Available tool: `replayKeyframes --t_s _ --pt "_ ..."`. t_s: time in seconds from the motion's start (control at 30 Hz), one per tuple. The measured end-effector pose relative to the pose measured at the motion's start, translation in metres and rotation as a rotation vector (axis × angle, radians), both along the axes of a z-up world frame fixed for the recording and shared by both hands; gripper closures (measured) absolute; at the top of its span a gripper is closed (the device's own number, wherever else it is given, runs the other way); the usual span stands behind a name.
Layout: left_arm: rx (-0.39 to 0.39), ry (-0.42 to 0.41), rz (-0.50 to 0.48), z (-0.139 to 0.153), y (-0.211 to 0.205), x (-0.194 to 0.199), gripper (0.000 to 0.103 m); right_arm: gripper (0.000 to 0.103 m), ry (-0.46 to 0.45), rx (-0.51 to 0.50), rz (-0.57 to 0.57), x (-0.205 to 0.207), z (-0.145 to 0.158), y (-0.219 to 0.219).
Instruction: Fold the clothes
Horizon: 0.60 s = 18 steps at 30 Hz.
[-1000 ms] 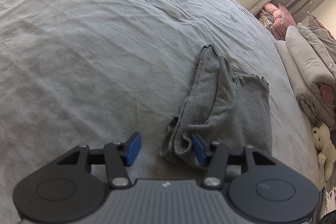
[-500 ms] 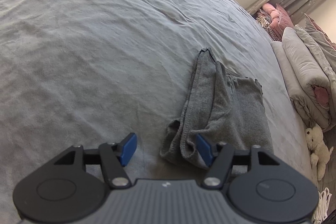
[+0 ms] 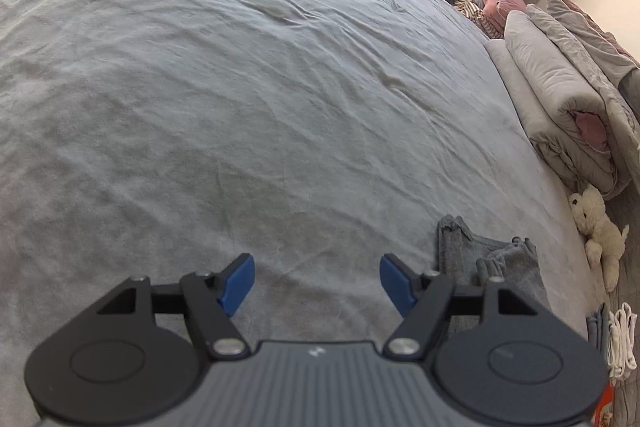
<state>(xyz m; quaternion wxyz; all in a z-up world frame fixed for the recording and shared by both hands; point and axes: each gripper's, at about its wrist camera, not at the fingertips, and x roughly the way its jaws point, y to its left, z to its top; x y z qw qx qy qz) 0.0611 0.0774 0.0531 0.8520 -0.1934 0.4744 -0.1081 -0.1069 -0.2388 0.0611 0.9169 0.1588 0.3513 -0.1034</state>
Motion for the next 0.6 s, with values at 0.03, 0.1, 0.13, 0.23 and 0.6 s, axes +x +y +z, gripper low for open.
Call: replayKeyframes --t_s 0.03,0.1,0.13,0.23,0.6 --pt "0.008 -0.001 -0.023 0.000 -0.006 -0.004 0.029 0.084 0.006 0.013 0.000 -0.006 -0.007 -0.006" --pt "0.026 0.001 -0.060 -0.002 -0.016 -0.011 0.029 0.084 0.005 0.047 0.013 -0.012 -0.022 -0.012" --pt "0.028 0.003 -0.071 -0.003 -0.019 -0.014 0.029 0.083 0.000 0.046 0.022 -0.012 -0.025 -0.011" --pt "0.027 0.015 -0.088 -0.006 -0.025 -0.024 0.029 0.075 0.003 0.032 0.051 -0.006 -0.022 -0.006" --pt "-0.171 0.034 -0.163 -0.009 -0.064 -0.094 0.021 0.064 0.013 0.126 0.064 -0.013 -0.013 -0.041"
